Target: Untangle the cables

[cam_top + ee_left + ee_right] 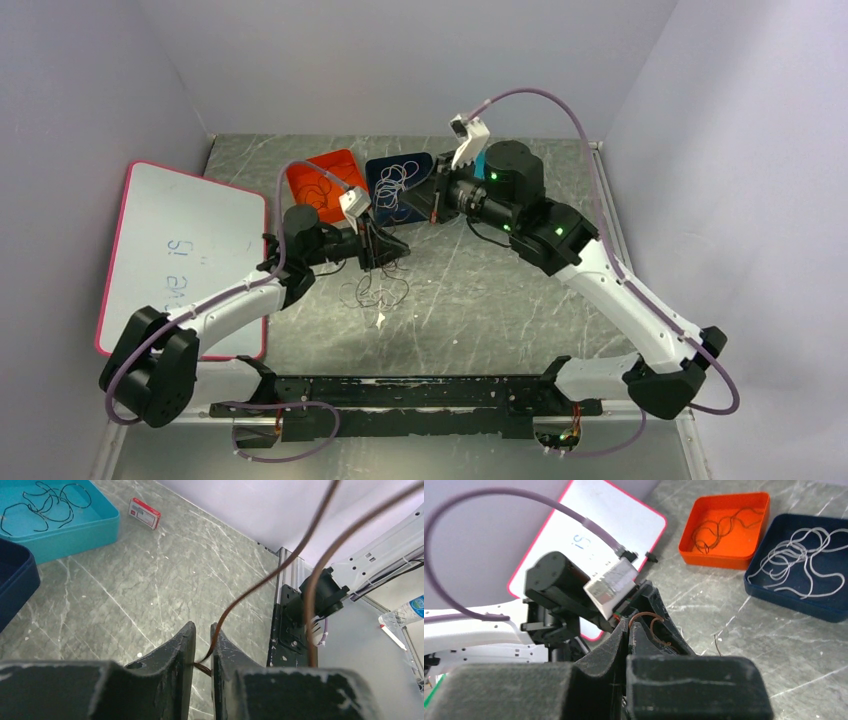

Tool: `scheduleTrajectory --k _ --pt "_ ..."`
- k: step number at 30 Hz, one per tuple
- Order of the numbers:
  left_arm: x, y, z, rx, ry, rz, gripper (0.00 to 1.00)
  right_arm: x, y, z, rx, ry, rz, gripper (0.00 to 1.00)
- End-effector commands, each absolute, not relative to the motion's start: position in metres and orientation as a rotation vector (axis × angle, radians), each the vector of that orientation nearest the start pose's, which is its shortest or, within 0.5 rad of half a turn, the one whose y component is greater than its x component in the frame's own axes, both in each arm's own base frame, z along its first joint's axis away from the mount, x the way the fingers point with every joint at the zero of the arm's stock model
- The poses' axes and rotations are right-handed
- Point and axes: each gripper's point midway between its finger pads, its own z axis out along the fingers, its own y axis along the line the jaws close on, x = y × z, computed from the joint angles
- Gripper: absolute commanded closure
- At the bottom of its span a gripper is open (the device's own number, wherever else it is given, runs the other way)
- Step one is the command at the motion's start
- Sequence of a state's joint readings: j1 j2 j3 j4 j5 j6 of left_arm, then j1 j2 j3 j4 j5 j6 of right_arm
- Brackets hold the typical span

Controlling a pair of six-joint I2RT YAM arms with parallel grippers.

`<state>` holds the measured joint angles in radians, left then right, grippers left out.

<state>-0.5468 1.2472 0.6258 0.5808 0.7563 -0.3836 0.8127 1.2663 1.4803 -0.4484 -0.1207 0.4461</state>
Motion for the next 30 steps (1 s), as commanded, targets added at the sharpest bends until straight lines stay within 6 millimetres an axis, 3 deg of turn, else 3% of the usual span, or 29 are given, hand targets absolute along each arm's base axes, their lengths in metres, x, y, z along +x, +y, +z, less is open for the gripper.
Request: scheduleTrajectory --k 1,14,25,30 --pt "0.237 -0.303 0.220 0.767 1.578 -1.311 0.78 0.240 0.299 0.445 -0.391 1.686 1.007 1.00" --pt "0.235 -0.308 0.172 0.756 1.682 -1.354 0.79 0.225 0.266 0.514 -0.357 1.490 0.983 1.00" --pt "0.224 -0.305 0.140 0.713 1.758 -1.380 0.80 0.226 0.240 0.536 -0.293 1.426 0.895 1.00" --pt "0.221 -0.299 0.122 0.685 1.804 -1.356 0.80 0.222 0.218 0.554 -0.245 1.365 0.843 1.00"
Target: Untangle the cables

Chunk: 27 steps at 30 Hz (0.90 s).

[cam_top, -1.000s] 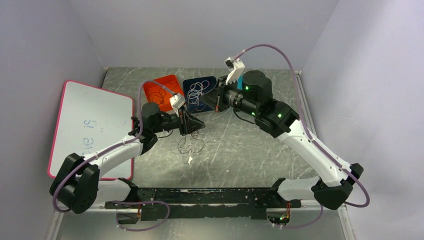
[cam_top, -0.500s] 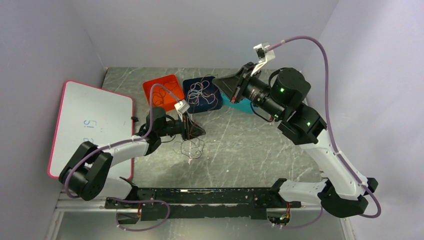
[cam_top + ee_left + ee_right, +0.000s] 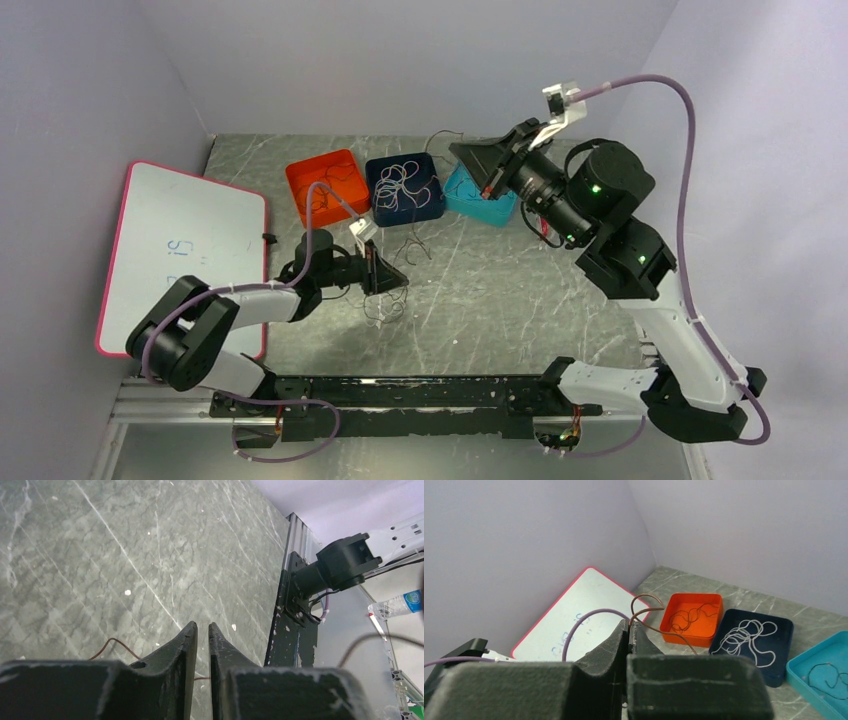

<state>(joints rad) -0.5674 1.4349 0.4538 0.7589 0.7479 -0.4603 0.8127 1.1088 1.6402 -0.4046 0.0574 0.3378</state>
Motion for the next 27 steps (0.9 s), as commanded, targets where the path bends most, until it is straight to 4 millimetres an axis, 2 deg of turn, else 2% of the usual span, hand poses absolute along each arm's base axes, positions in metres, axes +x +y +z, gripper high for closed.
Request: scheduleTrajectory --k 1,10,19,27 --pt "0.220 -0.298 0.119 0.678 1.813 -1.356 0.80 0.221 0.212 0.559 -0.234 1.350 0.828 1.00" --pt "0.218 -0.294 0.094 0.637 1.871 -1.349 0.79 0.210 0.174 0.597 -0.187 1.251 0.728 1.00" --pt "0.217 -0.291 0.077 0.618 1.919 -1.336 0.79 0.203 0.144 0.617 -0.138 1.200 0.646 1.00" --pt "0.214 -0.287 0.058 0.603 1.964 -1.321 0.80 0.194 0.116 0.646 -0.084 1.095 0.576 1.00"
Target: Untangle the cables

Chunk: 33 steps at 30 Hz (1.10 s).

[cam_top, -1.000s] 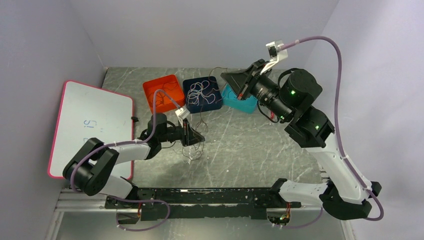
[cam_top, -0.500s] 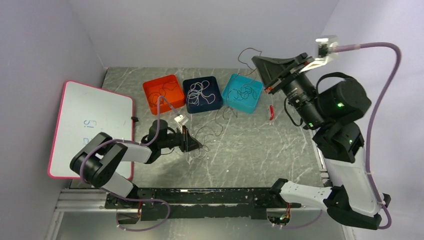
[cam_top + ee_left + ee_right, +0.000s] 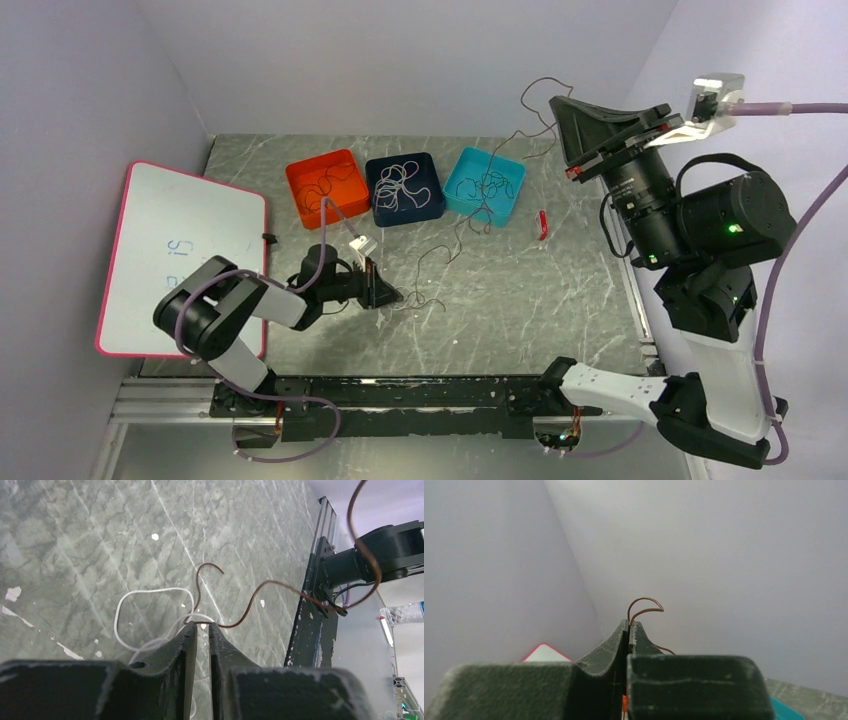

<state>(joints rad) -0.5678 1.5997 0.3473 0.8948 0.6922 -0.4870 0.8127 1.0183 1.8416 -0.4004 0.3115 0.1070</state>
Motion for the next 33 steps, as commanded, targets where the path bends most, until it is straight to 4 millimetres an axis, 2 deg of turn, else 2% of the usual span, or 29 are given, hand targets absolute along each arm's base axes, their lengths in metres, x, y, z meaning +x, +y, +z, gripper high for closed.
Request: scheduleTrajectory --k 1,12,19,22,27,33 --pt "0.214 -0.287 0.056 0.598 1.970 -1.320 0.80 0.194 0.114 0.648 -0.080 1.085 0.571 1.00" --pt "0.204 -0.282 0.034 0.590 2.022 -1.308 0.77 0.197 0.109 0.660 -0.057 1.045 0.531 1.00" --pt "0.204 -0.277 0.026 0.579 2.057 -1.228 0.62 0.204 0.106 0.659 -0.028 1.046 0.496 1.00" --pt "0.207 -0.275 0.033 0.564 2.050 -1.200 0.55 0.207 0.109 0.657 -0.036 1.056 0.493 1.00" --pt "0.216 -0.265 0.051 0.507 2.035 -1.106 0.54 0.210 0.113 0.651 -0.043 1.076 0.489 1.00" --pt "0.228 -0.255 0.091 0.480 1.951 -1.014 0.49 0.212 0.119 0.646 -0.060 1.094 0.501 1.00"
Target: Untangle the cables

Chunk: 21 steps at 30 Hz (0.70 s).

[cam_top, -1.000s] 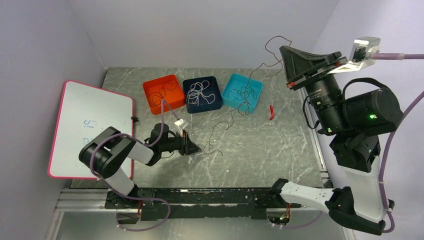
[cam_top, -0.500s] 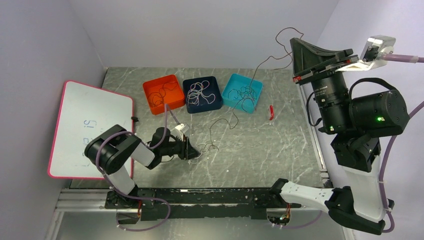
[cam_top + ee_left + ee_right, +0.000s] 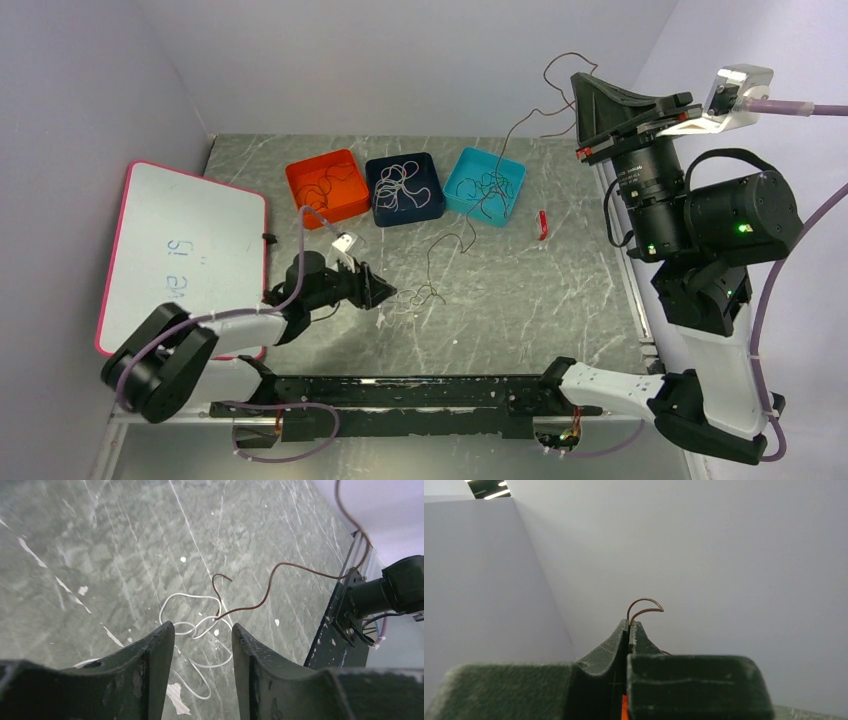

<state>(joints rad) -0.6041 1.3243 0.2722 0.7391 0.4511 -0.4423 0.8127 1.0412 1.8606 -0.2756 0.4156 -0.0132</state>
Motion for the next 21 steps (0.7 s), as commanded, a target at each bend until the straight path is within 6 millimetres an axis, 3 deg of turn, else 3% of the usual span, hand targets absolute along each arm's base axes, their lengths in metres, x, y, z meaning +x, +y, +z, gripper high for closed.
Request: scheduleTrajectory --k 1,6,8,9,21 --pt "0.229 -0.255 0.097 0.490 1.935 -1.009 0.47 0.213 0.120 0.645 -0.064 1.098 0.504 1.00" --pt "0.235 -0.269 0.115 0.625 1.868 -0.999 0.38 0.216 0.127 0.640 -0.075 1.113 0.512 1.00" --pt "0.235 -0.281 0.114 0.680 1.865 -1.003 0.23 0.216 0.127 0.641 -0.075 1.113 0.518 1.00" --pt "0.234 -0.285 0.114 0.701 1.862 -1.003 0.21 0.216 0.128 0.641 -0.076 1.115 0.519 1.00" --pt "0.228 -0.322 0.103 0.782 1.830 -1.054 0.20 0.217 0.134 0.642 -0.083 1.121 0.542 1.00"
